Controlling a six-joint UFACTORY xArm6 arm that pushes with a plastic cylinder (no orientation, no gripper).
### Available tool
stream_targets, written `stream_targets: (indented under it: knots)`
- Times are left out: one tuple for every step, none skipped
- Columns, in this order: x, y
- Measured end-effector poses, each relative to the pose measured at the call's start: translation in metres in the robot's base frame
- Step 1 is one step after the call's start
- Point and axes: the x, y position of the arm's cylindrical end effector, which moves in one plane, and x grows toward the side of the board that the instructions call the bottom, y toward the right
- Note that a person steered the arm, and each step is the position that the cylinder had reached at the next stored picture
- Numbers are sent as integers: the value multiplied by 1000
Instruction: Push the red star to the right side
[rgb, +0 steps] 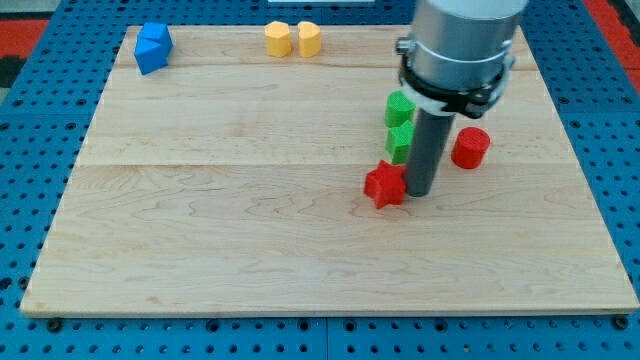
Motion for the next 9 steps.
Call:
stream_targets:
  knots:
    - [18, 31]
    - [68, -8]
    - [70, -76]
    - [36, -115]
    - [5, -120]
    - [-7, -90]
    - [-8, -65]
    - [-8, -45]
    - [-8, -26]
